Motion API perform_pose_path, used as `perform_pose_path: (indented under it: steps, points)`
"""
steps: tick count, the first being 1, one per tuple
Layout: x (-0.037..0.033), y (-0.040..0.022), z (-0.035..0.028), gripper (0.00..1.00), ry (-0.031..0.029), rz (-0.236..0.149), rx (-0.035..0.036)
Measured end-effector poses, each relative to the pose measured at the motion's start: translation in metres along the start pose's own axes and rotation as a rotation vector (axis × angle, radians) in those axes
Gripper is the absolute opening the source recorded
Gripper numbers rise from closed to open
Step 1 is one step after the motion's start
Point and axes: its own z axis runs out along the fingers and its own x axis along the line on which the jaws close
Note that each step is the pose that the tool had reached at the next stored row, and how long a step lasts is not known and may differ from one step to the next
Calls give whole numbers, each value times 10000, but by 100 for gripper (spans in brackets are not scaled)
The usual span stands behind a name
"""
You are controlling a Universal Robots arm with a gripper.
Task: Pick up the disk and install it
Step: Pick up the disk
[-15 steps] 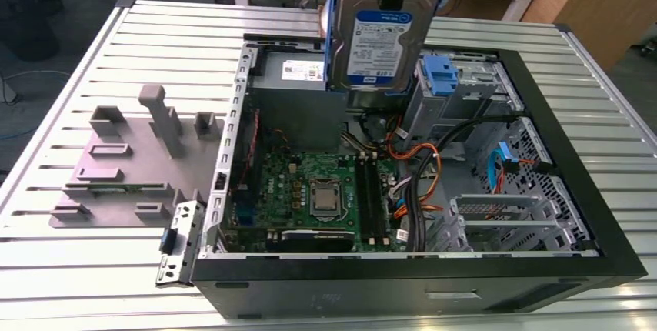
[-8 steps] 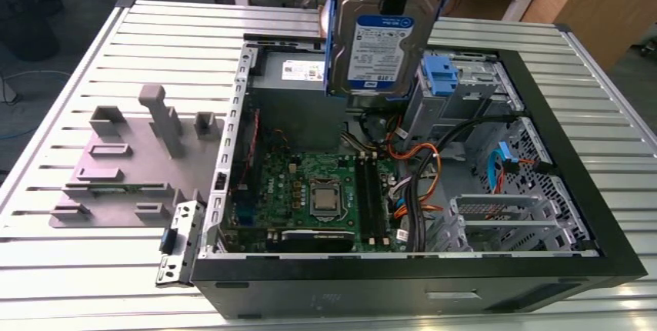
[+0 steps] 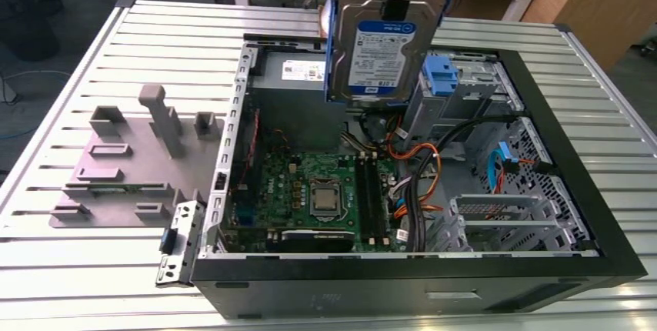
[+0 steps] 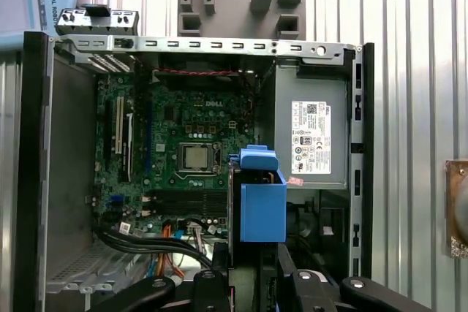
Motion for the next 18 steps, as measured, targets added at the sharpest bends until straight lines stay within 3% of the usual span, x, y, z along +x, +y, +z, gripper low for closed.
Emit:
perform_pose_path:
  steps: [18]
  points:
    - [226, -3, -6, 35, 0, 0, 0]
